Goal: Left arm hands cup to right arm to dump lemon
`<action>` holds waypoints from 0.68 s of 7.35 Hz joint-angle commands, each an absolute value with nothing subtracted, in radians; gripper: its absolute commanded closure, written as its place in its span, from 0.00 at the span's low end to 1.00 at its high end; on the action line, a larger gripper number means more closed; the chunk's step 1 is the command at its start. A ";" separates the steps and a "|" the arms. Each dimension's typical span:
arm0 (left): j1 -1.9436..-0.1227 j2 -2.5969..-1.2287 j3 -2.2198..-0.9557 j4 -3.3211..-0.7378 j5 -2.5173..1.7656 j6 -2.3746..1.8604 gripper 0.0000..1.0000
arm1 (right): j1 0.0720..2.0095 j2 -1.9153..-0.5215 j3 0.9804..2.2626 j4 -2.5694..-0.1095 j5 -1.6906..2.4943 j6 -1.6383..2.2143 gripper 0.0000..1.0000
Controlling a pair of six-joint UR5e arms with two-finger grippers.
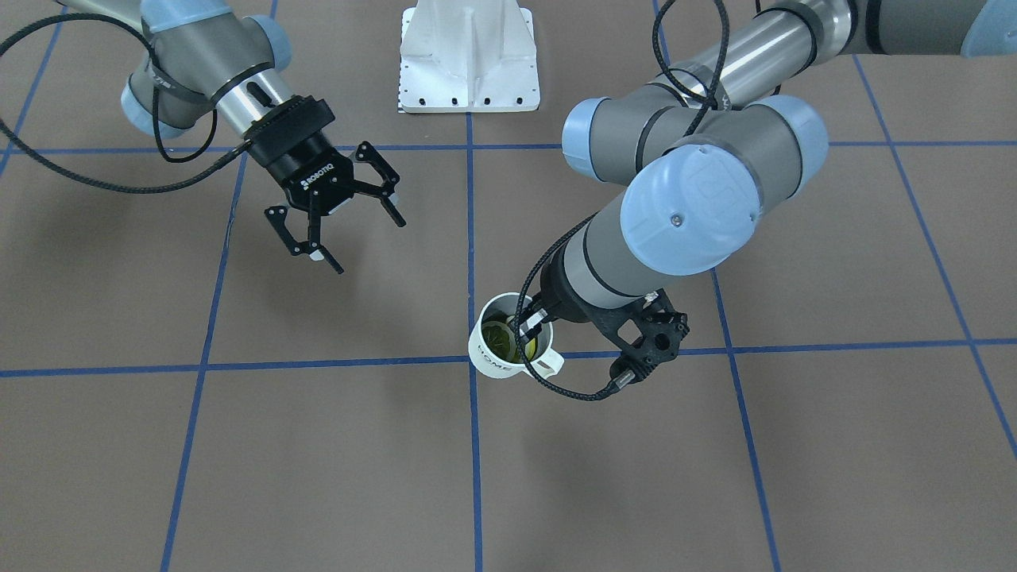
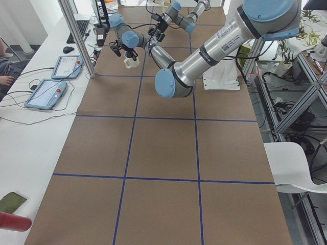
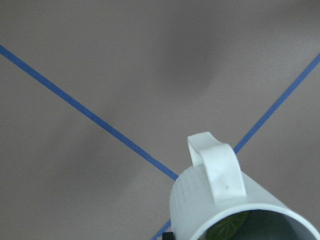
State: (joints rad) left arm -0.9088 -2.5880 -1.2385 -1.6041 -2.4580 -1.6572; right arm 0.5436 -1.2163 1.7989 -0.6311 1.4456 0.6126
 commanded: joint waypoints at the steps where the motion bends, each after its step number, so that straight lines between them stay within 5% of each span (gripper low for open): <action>1: -0.894 -2.594 -1.238 -1.608 -2.525 -1.669 1.00 | 0.483 -1.213 1.796 -0.643 1.373 0.588 0.02; 5: -0.841 -2.611 -1.239 -1.609 -2.537 -1.683 1.00 | 0.454 -1.193 1.787 -0.646 1.344 0.583 0.02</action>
State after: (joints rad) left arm -0.8657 -2.6065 -1.2380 -1.6079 -2.5360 -1.6752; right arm 0.4581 -1.1955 1.7891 -0.6443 1.3501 0.5845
